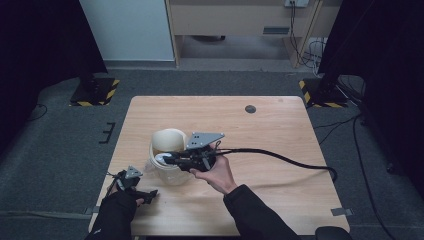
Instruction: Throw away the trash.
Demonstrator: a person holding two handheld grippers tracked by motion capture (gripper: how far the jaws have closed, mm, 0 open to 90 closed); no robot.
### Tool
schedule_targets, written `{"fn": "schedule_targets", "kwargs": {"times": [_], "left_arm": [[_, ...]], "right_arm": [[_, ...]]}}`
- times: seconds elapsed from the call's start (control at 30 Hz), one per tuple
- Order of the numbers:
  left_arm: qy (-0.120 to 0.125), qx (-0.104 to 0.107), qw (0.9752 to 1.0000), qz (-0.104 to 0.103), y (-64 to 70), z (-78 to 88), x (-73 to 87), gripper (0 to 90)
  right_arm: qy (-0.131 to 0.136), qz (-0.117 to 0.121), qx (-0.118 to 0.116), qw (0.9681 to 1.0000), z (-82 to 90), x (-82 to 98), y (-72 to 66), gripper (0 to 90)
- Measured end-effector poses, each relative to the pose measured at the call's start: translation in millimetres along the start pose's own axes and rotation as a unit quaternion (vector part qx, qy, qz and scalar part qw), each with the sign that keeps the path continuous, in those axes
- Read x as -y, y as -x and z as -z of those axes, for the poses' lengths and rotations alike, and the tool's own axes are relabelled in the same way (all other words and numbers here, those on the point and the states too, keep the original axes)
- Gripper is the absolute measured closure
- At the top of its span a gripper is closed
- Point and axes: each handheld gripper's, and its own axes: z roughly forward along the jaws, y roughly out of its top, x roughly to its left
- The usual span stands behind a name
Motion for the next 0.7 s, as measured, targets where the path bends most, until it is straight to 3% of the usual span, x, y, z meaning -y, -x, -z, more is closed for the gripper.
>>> {"fn": "schedule_targets", "kwargs": {"times": [0.7], "left_arm": [[-0.001,0.0,1.0,-0.001,0.0,0.0,0.0,1.0]], "right_arm": [[-0.012,0.026,0.019,0.9994,-10.0,8.2,5.2,80.8]]}}
